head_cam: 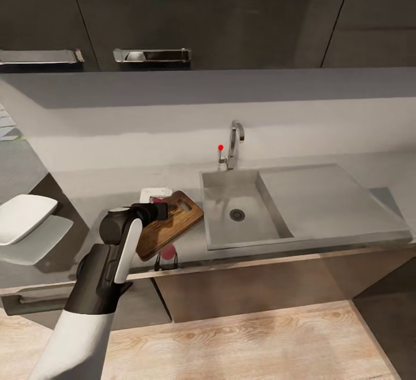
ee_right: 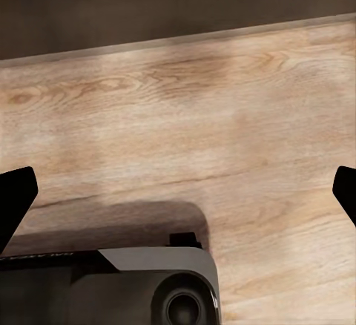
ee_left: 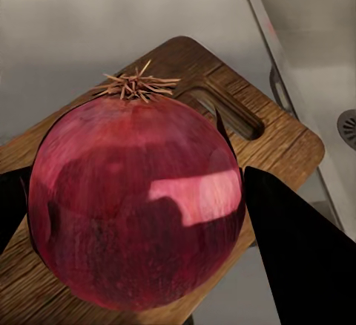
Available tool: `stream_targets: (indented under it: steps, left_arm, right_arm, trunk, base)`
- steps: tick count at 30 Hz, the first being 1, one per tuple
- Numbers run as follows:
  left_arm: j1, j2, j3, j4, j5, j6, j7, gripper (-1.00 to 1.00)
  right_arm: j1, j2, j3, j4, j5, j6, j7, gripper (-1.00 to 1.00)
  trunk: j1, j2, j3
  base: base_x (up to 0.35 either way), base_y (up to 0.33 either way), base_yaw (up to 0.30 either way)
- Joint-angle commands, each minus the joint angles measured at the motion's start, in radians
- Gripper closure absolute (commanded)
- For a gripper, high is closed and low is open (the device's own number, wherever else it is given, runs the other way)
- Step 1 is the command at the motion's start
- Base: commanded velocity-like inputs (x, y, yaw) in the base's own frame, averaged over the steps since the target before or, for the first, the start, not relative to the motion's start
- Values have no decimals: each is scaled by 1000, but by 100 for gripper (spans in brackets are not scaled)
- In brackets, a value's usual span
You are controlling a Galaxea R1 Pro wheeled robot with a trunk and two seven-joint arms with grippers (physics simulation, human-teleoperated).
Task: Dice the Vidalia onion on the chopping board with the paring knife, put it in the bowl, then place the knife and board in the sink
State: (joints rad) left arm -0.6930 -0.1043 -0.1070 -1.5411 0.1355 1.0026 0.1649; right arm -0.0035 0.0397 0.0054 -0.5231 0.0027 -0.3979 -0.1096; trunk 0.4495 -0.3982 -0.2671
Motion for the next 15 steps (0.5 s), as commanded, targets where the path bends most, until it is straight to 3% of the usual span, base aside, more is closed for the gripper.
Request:
stream_targets:
  steps: [1, 8, 15]
  left_arm:
    - [-1, 0, -1, -1, 10, 4, 10, 100]
    - [-1, 0, -1, -1, 10, 4, 10, 100]
    - [0, 1, -1, 6, 10, 4, 10, 100]
  right_arm:
    - [-1, 0, 1, 0, 0, -2, -4, -100]
    - [-1, 0, 1, 0, 0, -1, -4, -100]
    - [-1, 0, 1, 0, 0, -1, -4, -100]
  trunk:
    - [1, -2, -2]
    - [1, -2, -2]
    - [1, -2, -2]
  base:
    - [-1, 0, 0]
    - [0, 14, 0]
    - [40, 172, 0]
